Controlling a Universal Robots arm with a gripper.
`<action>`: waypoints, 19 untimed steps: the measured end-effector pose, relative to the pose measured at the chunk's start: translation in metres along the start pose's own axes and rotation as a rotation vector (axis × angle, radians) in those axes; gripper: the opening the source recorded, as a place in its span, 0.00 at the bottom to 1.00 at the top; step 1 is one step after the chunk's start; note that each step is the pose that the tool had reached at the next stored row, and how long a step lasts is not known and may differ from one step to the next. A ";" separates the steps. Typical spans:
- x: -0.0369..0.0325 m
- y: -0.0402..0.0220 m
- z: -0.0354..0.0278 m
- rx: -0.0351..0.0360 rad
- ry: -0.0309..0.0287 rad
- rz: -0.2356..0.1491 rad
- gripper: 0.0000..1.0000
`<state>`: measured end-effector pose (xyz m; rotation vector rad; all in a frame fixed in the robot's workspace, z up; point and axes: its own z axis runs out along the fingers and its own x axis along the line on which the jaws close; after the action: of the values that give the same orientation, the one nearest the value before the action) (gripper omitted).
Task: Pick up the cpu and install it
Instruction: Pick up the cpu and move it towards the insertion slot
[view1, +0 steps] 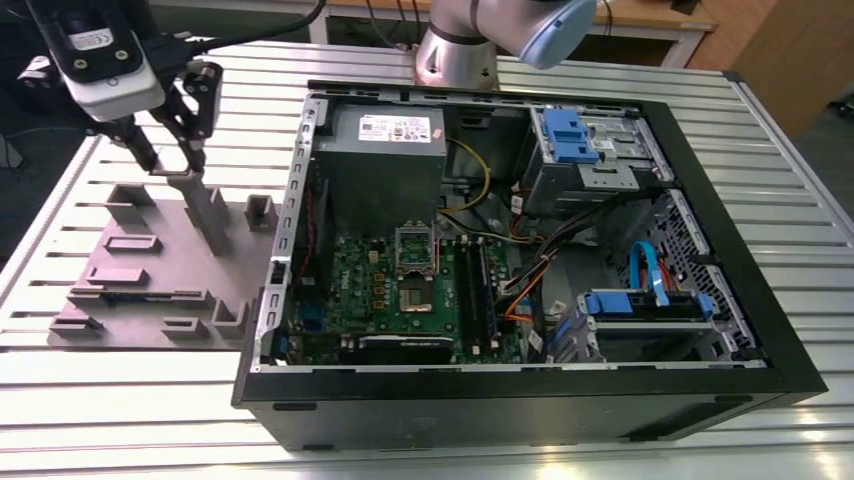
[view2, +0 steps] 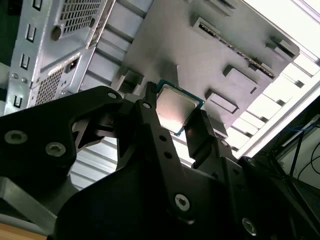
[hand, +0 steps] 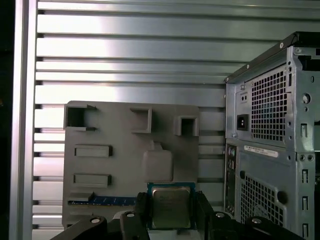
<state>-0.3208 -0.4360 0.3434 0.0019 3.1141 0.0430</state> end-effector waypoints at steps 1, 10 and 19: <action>-0.0025 0.0000 0.0001 0.0000 0.0000 0.000 0.47; -0.0260 0.0000 0.0007 0.0000 0.0000 0.000 0.47; -0.0267 0.0001 -0.0012 0.0000 -0.0001 0.000 0.47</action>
<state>-0.2942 -0.4360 0.3453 0.0019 3.1140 0.0431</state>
